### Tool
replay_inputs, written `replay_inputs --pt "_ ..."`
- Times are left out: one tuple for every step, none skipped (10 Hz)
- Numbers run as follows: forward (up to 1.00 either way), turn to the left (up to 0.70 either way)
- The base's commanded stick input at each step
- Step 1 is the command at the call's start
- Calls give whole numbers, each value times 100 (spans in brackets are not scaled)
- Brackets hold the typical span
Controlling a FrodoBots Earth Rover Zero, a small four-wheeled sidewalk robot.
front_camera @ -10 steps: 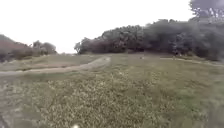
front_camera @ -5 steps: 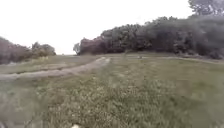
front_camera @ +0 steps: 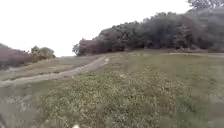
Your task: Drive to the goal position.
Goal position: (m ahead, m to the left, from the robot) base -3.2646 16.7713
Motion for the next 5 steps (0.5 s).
replay_inputs --pt "85 14" --pt "85 14" --pt "85 14" --pt "85 14" --pt "85 14"
